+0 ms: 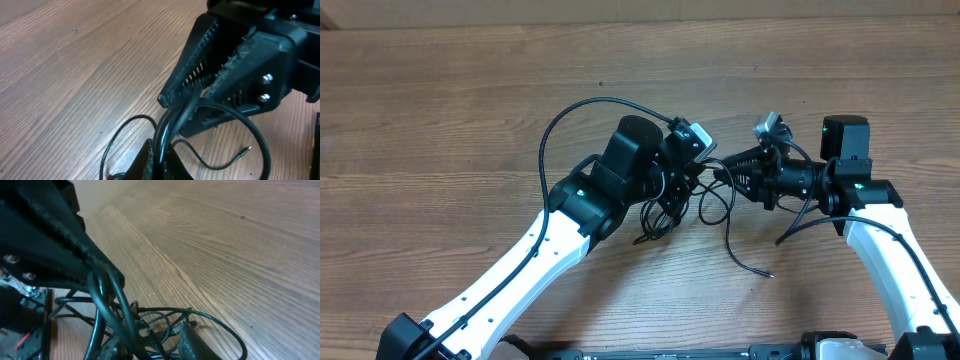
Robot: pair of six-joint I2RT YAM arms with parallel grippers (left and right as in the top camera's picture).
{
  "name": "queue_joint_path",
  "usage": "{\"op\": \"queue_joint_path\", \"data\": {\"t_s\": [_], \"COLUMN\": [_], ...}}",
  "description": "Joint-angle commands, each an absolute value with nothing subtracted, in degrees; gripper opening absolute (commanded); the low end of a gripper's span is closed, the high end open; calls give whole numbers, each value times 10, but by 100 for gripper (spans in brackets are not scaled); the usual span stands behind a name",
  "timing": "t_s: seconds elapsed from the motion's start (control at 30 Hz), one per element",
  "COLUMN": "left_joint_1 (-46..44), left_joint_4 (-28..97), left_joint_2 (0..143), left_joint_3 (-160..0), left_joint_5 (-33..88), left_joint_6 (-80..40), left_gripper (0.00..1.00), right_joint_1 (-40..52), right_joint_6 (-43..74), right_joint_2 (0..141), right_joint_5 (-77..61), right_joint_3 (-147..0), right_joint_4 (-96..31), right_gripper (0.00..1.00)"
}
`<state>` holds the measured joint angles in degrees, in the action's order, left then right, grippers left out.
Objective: Untangle cables
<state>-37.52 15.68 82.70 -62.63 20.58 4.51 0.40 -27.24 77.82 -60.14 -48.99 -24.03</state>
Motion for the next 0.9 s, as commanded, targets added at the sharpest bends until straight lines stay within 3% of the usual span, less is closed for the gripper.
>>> {"op": "queue_joint_path", "data": {"t_s": [0.0,0.2,0.5,0.63,0.87], "left_joint_1": [-379,-379,-379,-379,-379], "left_joint_4": [159,178,191,195,195], "left_joint_2": [829,829,829,829,829], "left_joint_3": [-635,-635,-635,-635,-635], "left_joint_5": [220,219,199,199,200], "left_joint_6": [52,58,58,58,58], "left_gripper": [4,4,4,4,4], "right_joint_1": [6,6,6,6,6], "right_joint_6": [-286,-286,-286,-286,-286], "right_joint_2": [771,771,771,771,771], "right_joint_5": [-637,-646,-646,-646,-606], "right_joint_3": [-503,-503,-503,-503,-503], "right_joint_4": [-236,-231,-214,-210,-211], "right_gripper": [32,54,58,67,67]}}
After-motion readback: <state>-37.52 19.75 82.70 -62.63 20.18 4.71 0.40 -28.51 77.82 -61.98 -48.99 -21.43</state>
